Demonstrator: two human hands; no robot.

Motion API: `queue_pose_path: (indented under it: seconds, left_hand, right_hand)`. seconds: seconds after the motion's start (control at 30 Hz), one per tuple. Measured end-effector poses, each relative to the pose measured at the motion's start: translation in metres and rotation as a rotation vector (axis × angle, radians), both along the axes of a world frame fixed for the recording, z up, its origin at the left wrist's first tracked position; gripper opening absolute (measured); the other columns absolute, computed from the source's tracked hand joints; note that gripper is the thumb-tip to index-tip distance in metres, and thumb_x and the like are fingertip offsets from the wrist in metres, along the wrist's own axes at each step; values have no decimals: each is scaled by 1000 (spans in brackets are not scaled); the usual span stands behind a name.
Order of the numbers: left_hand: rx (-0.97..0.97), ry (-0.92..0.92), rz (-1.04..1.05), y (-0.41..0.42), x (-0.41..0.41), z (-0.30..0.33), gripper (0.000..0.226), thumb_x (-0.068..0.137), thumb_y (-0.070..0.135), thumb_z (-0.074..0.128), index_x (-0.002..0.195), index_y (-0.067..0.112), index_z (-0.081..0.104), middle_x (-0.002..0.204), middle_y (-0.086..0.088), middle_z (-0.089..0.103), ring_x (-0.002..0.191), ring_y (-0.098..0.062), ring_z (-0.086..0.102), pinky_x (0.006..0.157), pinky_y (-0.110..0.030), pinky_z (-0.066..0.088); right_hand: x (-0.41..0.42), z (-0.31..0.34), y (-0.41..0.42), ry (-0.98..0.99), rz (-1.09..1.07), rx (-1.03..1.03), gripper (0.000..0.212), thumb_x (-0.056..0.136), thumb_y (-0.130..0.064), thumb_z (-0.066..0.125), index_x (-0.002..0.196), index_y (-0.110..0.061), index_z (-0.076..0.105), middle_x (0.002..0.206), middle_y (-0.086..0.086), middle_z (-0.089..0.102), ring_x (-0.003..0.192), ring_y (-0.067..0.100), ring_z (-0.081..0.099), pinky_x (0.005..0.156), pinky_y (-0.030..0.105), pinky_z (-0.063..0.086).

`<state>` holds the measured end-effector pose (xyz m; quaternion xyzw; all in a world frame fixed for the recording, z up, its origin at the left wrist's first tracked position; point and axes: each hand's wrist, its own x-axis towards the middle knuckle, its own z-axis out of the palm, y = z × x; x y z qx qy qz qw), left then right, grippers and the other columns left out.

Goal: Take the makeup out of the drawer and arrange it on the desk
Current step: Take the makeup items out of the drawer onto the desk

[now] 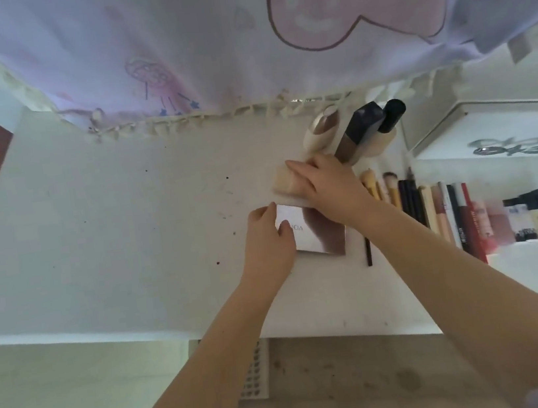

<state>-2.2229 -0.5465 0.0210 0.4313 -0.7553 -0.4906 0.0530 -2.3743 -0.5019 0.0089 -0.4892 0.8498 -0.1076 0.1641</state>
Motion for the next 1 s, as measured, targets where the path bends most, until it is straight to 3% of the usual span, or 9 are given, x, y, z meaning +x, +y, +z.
queue_pose_path:
  seconds: [0.13, 0.27, 0.37, 0.43, 0.53, 0.63, 0.77, 0.87, 1.0]
  left_hand:
    - [-12, 57, 39, 6, 24, 12, 36, 96, 8, 40, 130, 10, 51, 129, -1, 47, 113, -15, 50, 95, -22, 36]
    - [-76, 228, 165, 26, 91, 17, 36, 89, -6, 43, 88, 24, 63, 87, 5, 64, 80, -2, 58, 77, -16, 47]
    - [-67, 31, 130, 54, 157, -12, 38, 87, -7, 44, 78, 25, 62, 79, 7, 65, 76, -4, 60, 69, -13, 45]
    - [-26, -145, 81, 69, 184, -47, 33, 92, -1, 43, 98, 23, 65, 106, -1, 66, 95, -12, 62, 83, -24, 48]
    - [-20, -385, -80, 79, 192, -80, 50, 97, 8, 34, 146, 16, 30, 150, -7, 31, 128, -22, 43, 103, -32, 38]
    - [19, -476, -65, 82, 186, -95, 59, 100, 20, 29, 151, 19, 0, 158, -7, 5, 139, -25, 27, 111, -35, 29]
    - [-4, -560, -143, 83, 186, -105, 66, 98, 14, 33, 151, 14, -6, 157, -11, -12, 145, -28, 7, 113, -37, 23]
    - [10, -506, -123, 78, 190, -108, 64, 97, 15, 34, 151, 14, 0, 158, -12, -2, 145, -29, 9, 114, -40, 21]
    - [131, -448, 9, 74, 199, -90, 54, 96, 24, 42, 145, 11, 23, 143, -17, 36, 125, -32, 45, 104, -43, 40]
  right_hand:
    - [14, 7, 9, 25, -3, -191, 40, 96, -13, 43, 135, -12, 49, 124, 11, 52, 114, 30, 48, 96, 41, 40]
    - [87, 36, 68, -240, 49, -398, 33, 94, -15, 40, 120, -10, 59, 107, 3, 60, 92, 12, 56, 79, 23, 46]
    - [166, 8, 129, -490, 72, -152, 42, 88, -30, 31, 111, -17, 63, 101, -4, 63, 90, 7, 57, 82, 20, 47]
    - [202, -27, 148, -659, -75, 83, 37, 92, -24, 35, 116, -17, 62, 112, -1, 64, 104, 14, 59, 93, 24, 44]
    - [227, -58, 137, -846, -404, 255, 30, 99, -18, 38, 125, -15, 53, 124, 6, 59, 113, 22, 55, 84, 20, 36]
    - [238, -75, 110, -951, -621, 200, 26, 98, -16, 38, 118, -8, 54, 106, 4, 58, 91, 19, 54, 62, 19, 33]
    - [248, -96, 93, -1072, -866, 76, 18, 93, -15, 50, 107, -11, 60, 101, 8, 66, 75, 16, 55, 54, 21, 38]
    - [249, -100, 92, -1109, -833, 92, 15, 95, -17, 51, 106, -12, 60, 96, 5, 64, 76, 17, 56, 55, 22, 39]
    - [241, -77, 101, -1281, -862, 126, 6, 96, -16, 52, 93, -12, 56, 87, 6, 64, 71, 16, 58, 56, 25, 46]
